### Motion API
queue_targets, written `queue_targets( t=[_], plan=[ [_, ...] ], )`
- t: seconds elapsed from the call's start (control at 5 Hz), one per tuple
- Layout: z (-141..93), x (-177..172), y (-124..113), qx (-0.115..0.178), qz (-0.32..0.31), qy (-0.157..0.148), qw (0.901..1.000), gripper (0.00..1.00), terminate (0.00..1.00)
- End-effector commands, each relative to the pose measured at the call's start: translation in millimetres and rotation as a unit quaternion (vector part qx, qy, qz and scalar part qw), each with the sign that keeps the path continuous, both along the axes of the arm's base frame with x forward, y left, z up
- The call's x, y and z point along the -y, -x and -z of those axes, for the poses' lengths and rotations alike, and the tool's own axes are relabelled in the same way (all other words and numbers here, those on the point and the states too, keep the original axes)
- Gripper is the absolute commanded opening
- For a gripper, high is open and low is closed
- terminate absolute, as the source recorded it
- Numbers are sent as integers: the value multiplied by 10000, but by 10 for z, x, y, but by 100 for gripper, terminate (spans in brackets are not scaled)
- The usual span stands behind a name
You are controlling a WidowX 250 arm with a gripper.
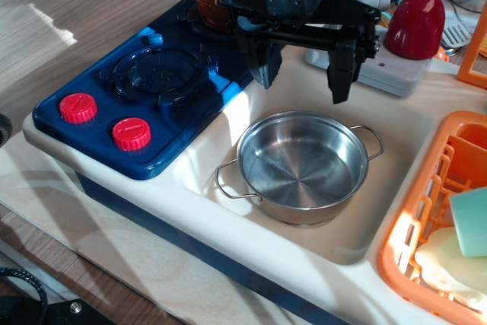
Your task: Put pan on stove from sink
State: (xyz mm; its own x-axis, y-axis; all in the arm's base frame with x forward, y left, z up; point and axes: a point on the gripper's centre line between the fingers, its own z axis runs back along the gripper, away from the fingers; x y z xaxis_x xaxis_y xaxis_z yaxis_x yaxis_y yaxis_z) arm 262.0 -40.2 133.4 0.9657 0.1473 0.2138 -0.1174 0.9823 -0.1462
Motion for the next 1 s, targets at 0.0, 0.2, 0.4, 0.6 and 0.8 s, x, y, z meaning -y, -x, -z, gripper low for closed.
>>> queue_targets(
  t=[0.0,0.2,0.4,0.6,0.8],
  plan=[
    [0,0,0,0,0,0,10000,100,0],
    [-13,165,51,759,722,-601,9927,100,0],
    [-31,319,124,1357,1731,-841,9719,100,0],
    [-80,393,213,1565,2349,-834,9557,100,0],
    [-64,417,244,1440,2668,-592,9511,100,0]
  ],
)
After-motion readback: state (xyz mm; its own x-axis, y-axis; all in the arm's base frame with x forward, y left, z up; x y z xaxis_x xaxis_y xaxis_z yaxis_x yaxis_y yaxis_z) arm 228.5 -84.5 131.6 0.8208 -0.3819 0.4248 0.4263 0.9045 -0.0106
